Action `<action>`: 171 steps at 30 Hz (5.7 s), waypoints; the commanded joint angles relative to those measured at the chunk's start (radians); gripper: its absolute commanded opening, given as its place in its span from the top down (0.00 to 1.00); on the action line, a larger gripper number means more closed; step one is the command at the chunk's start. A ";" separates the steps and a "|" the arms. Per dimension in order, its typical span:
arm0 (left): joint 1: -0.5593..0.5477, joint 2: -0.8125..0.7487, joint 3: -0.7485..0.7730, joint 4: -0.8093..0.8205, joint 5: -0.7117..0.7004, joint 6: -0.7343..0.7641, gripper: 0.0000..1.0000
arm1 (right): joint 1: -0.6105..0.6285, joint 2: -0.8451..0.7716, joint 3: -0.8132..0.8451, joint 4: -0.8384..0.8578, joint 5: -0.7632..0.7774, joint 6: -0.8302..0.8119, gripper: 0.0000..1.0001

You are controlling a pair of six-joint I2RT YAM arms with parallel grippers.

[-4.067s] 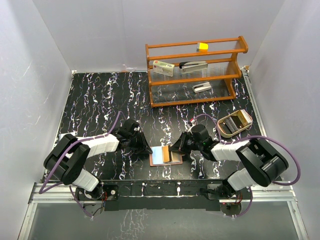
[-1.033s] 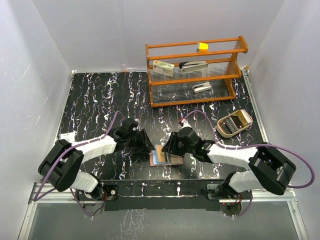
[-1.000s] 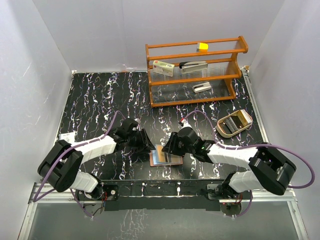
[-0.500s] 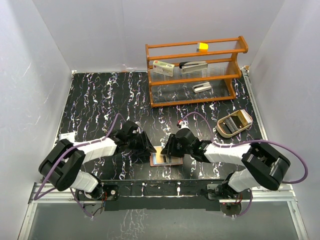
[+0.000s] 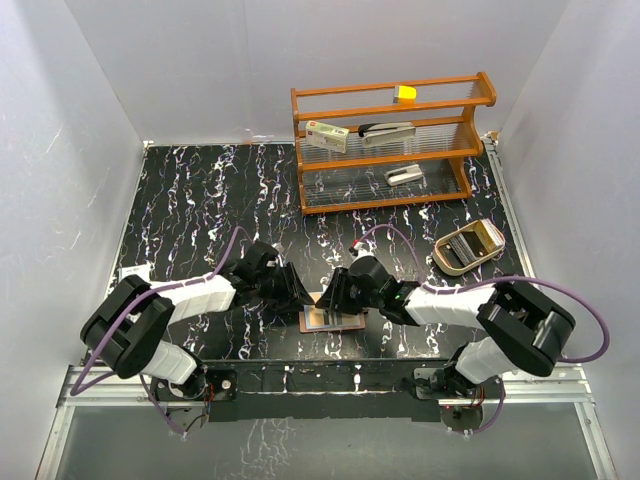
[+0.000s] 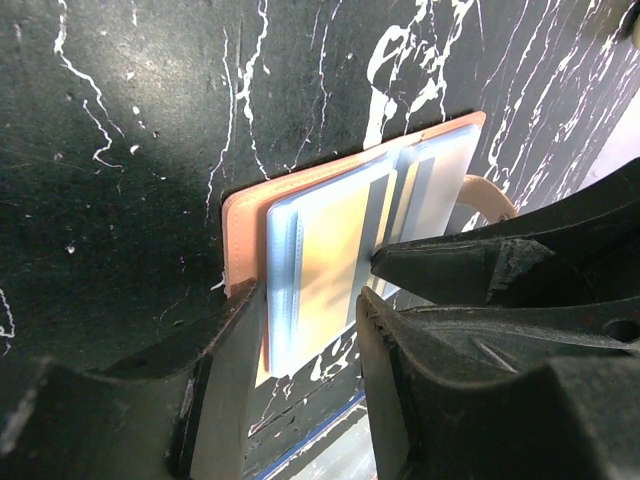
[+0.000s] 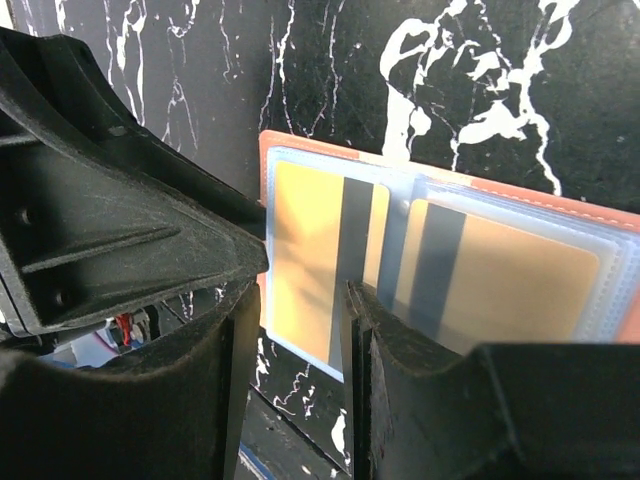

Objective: Put the credit cards into the card holder
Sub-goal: Insert the credit card into the card holder, then pick up the credit card from the storage box.

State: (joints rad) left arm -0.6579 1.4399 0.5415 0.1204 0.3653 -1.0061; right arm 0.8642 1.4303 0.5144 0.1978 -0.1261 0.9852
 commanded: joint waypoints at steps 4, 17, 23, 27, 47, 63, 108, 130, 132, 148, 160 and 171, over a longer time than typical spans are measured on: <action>-0.005 -0.066 0.061 -0.124 -0.061 0.057 0.56 | -0.008 -0.126 0.105 -0.169 0.139 -0.173 0.61; -0.005 -0.219 0.241 -0.356 -0.125 0.183 0.20 | -0.346 -0.172 0.406 -0.604 0.219 -0.674 0.58; -0.005 -0.275 0.304 -0.444 -0.139 0.240 0.01 | -0.493 -0.129 0.481 -0.702 0.403 -0.847 0.58; -0.004 -0.292 0.332 -0.495 -0.146 0.279 0.01 | -0.544 -0.104 0.486 -0.698 0.540 -0.956 0.57; -0.005 -0.403 0.389 -0.637 -0.221 0.467 0.01 | -0.815 0.152 0.597 -0.612 0.812 -1.242 0.56; -0.005 -0.497 0.312 -0.619 -0.323 0.526 0.01 | -0.901 0.290 0.580 -0.523 0.811 -1.286 0.58; -0.004 -0.555 0.266 -0.587 -0.360 0.516 0.01 | -0.916 0.225 0.658 -0.625 0.753 -1.261 1.00; -0.004 -0.542 0.254 -0.568 -0.320 0.490 0.01 | -0.916 0.185 0.681 -0.737 0.662 -1.141 1.00; -0.004 -0.542 0.246 -0.563 -0.321 0.486 0.01 | -0.916 0.190 0.686 -0.741 0.663 -1.140 1.00; -0.004 -0.523 0.240 -0.556 -0.371 0.444 0.01 | -0.935 0.223 0.702 -0.739 0.623 -1.120 1.00; -0.004 -0.501 0.243 -0.520 -0.316 0.458 0.01 | -0.950 0.234 0.755 -0.789 0.582 -1.113 1.00; -0.004 -0.475 0.221 -0.466 -0.250 0.438 0.02 | -0.949 0.217 0.771 -0.830 0.567 -1.094 1.00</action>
State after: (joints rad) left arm -0.6586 0.9714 0.7773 -0.3801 0.0723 -0.5583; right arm -0.0799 1.6745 1.2491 -0.6308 0.4362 -0.1280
